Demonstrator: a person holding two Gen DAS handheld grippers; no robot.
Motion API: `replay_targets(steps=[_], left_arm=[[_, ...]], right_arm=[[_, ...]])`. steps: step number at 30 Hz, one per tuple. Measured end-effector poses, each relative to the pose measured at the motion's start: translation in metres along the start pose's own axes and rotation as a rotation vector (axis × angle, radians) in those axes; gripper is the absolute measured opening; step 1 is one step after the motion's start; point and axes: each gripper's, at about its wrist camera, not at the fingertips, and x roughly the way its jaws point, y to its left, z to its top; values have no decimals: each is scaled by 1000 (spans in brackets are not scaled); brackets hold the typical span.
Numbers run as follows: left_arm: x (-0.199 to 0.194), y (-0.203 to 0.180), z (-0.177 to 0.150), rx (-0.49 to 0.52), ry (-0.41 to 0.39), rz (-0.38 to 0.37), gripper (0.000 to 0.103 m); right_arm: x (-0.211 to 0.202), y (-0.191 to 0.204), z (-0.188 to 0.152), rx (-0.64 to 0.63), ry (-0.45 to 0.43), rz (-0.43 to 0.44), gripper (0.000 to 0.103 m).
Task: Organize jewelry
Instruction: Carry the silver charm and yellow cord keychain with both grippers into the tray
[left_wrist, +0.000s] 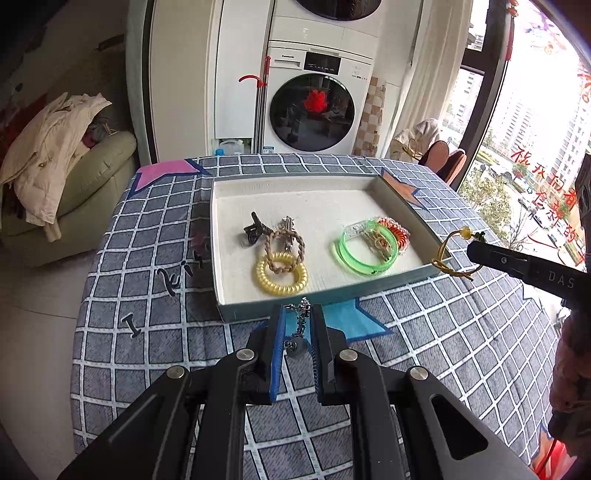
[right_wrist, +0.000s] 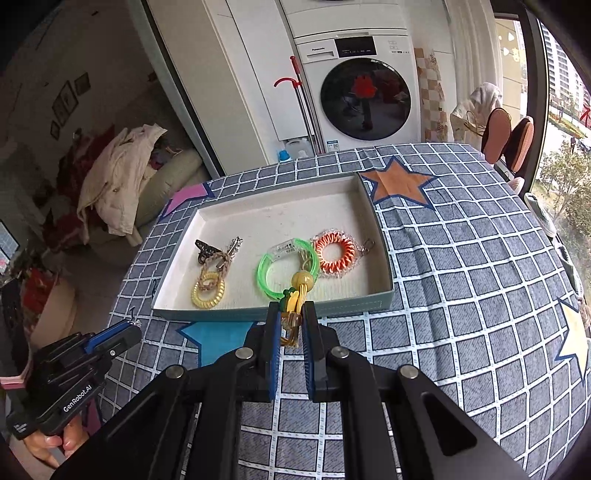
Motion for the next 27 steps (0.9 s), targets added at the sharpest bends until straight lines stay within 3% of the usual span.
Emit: replay_targets(steps=[17, 27], left_arm=[[69, -10, 40, 47, 11, 106, 33], [103, -6, 43, 39, 53, 161, 33]], right_arm=[[62, -16, 33, -11, 39, -53, 12], [94, -29, 39, -2, 61, -96, 12]])
